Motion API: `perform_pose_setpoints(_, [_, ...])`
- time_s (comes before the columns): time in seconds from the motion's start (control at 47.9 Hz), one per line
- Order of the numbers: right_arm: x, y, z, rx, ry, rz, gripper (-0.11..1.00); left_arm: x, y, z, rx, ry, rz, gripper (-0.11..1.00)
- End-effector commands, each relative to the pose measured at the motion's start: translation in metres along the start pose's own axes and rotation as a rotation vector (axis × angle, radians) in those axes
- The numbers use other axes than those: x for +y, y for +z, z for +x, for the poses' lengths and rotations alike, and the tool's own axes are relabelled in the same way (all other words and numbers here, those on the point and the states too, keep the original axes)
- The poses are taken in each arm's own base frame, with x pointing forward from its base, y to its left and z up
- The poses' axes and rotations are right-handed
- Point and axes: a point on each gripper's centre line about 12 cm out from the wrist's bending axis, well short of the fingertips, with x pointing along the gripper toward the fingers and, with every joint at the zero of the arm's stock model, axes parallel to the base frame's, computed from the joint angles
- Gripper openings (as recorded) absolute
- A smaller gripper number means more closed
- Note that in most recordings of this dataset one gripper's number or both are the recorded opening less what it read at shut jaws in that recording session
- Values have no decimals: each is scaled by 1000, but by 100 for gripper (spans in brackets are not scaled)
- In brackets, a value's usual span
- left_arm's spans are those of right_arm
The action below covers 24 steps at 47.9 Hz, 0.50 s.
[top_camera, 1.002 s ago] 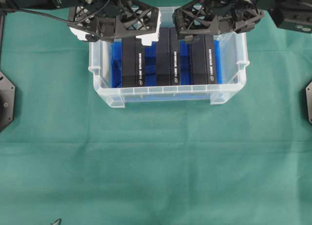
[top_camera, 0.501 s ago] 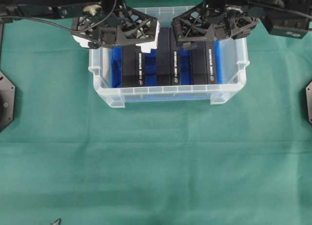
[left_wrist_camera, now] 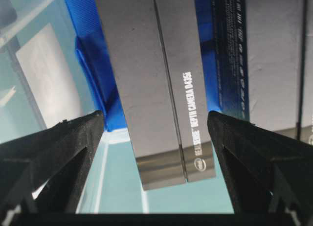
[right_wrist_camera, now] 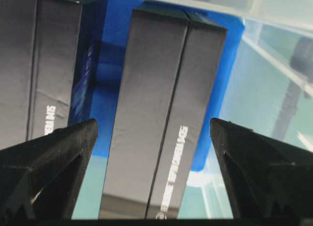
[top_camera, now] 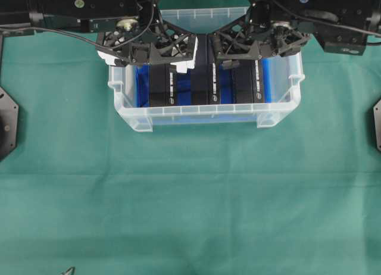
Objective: Take the box out of the case with both arms.
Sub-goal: 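Lower both grippers around the left and right boxes inside the case, then close both grippers on the left and right black boxes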
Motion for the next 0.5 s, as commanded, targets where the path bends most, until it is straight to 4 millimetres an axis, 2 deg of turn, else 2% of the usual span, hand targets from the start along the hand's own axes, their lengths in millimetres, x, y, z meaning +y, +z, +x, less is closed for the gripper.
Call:
perform_pose_setpoints(0.0, [3,0,-3,-13,37,-4,93,-1,1,-4,-10,-21,-3,83])
perform_pose_setpoints(0.48, [-1,-5,22,-1,10,-16,93,-4,4,17,-13,-31,-14,83])
